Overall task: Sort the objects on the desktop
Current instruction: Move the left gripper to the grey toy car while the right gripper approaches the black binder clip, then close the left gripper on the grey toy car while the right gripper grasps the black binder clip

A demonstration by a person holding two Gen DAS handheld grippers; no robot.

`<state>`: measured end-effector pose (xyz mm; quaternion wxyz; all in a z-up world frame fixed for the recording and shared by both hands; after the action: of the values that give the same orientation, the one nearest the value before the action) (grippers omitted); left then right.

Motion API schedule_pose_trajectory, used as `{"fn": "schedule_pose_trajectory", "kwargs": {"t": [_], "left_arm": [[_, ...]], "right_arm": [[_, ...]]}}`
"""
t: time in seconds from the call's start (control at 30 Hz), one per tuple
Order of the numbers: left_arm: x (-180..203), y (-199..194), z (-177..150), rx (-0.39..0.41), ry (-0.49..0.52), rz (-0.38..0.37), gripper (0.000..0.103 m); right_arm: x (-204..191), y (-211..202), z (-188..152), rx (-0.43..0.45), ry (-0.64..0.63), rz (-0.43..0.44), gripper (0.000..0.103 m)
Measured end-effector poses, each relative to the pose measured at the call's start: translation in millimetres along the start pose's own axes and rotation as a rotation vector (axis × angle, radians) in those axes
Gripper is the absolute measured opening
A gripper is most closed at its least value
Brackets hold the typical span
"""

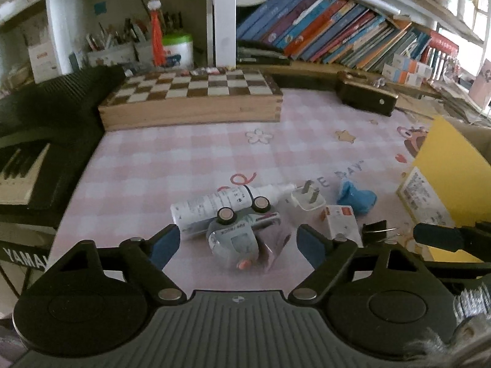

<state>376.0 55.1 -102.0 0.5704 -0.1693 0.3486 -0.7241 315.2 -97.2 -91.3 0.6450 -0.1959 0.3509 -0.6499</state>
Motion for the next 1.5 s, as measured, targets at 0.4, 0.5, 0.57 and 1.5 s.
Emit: {"fn": "schedule_pose_trajectory", "kwargs": {"t": [0.4, 0.5, 0.57, 1.5], "left_arm": [[9.1, 28.5, -3.1, -0.071, 0.008, -0.045, 0.064], [8.3, 22.0, -4.9, -0.066, 0.002, -0.049, 0.064], [8.0, 14.7, -5.2, -0.056, -0.004, -0.053, 0.064], [-9.7, -138.3, -38.0, 0.121, -0.073, -0.104, 0.064]], "right_arm": [[2.4, 19.9, 5.5, -0.024, 0.035, 0.029, 0.014], [3.7, 14.9, 8.2, -0.013, 0.049, 0.046, 0.007], [2.2, 12.0, 9.1, -0.012, 0.044, 0.058, 0.005], [-13.2, -102.9, -5.4, 0.088, 0.006, 0.156, 0.001]]}}
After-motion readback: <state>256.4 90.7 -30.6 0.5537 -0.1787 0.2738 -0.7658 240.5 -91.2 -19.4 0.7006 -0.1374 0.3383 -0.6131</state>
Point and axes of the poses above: each gripper's, at about its wrist camera, not at the fingertips, and y roughly the way its jaws point, x to its right, z to its top, the point moved 6 cm from there along y, roughly the way its jaws point, and after that the axes turned 13 degrees about y, right-handed, at the moved point
